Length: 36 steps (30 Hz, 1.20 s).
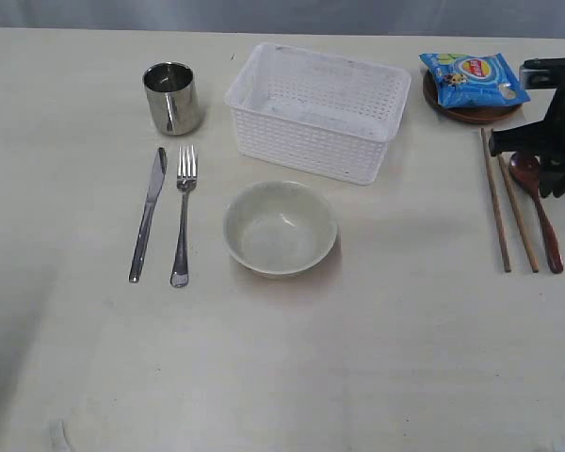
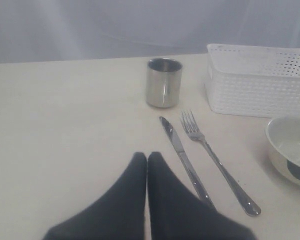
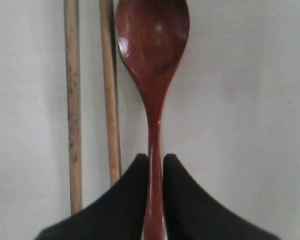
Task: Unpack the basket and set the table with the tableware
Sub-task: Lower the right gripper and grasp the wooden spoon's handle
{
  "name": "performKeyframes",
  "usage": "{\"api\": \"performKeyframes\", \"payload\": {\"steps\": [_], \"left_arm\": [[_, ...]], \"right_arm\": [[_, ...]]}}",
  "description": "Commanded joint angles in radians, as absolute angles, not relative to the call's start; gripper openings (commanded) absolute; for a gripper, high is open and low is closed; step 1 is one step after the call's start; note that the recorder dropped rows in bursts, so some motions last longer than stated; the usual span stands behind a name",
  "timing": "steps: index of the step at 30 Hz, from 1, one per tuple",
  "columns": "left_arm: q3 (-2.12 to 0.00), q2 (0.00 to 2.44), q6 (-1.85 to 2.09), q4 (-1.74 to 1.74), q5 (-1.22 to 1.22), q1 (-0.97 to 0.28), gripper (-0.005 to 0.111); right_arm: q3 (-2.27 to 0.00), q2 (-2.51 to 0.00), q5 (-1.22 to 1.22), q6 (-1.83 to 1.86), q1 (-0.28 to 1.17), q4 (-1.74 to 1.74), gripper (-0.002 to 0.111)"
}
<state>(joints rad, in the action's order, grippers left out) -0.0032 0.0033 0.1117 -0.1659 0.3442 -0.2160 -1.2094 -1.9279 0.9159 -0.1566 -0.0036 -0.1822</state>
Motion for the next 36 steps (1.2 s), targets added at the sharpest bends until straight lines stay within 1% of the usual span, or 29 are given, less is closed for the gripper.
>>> {"api": "performKeyframes", "payload": {"steps": [1,2,4,10,22,23,25,26,27,28,29,34,36], "left_arm": [[0.000,0.000,0.112,-0.164,0.342,-0.222,0.000],[0.000,0.000,0.112,-0.164,0.342,-0.222,0.000],[0.000,0.000,0.112,-0.164,0.342,-0.222,0.000],[0.000,0.000,0.112,-0.164,0.342,-0.222,0.000],[0.000,0.000,0.112,-0.164,0.342,-0.222,0.000],[0.000,0.000,0.112,-0.164,0.342,-0.222,0.000],[0.000,0.000,0.112,-0.164,0.342,-0.222,0.000],[0.000,0.000,0.112,-0.164,0.342,-0.222,0.000],[0.000,0.000,0.112,-0.164,0.342,-0.222,0.000],[0.000,0.000,0.112,-0.164,0.342,-0.222,0.000],[0.000,0.000,0.112,-0.164,0.342,-0.222,0.000],[0.000,0.000,0.112,-0.164,0.342,-0.222,0.000],[0.000,0.000,0.112,-0.164,0.342,-0.222,0.000]], "right_arm": [[-1.208,-1.927,0.904,-0.160,-0.009,-0.201,0.036],[-1.208,-1.927,0.896,-0.162,-0.009,-0.206,0.040],[-1.208,-1.930,0.891,-0.168,-0.009,-0.208,0.042],[-1.208,-1.978,0.902,-0.168,-0.009,-0.212,0.035],[-1.208,-2.058,0.888,-0.169,-0.009,-0.224,0.035],[-1.208,-2.066,0.888,-0.169,-0.009,-0.224,0.033],[-1.208,-2.077,0.893,-0.169,-0.009,-0.231,0.024],[-1.208,-2.077,0.895,-0.169,-0.009,-0.235,0.018],[-1.208,-2.075,0.904,-0.169,-0.009,-0.237,0.009],[-1.208,-2.065,0.909,-0.169,-0.009,-0.237,0.002],[-1.208,-2.056,0.911,-0.169,-0.009,-0.237,0.000],[-1.208,-1.936,0.924,-0.210,-0.009,-0.220,0.000],[-1.208,-1.861,0.933,-0.206,0.012,-0.178,0.000]]}}
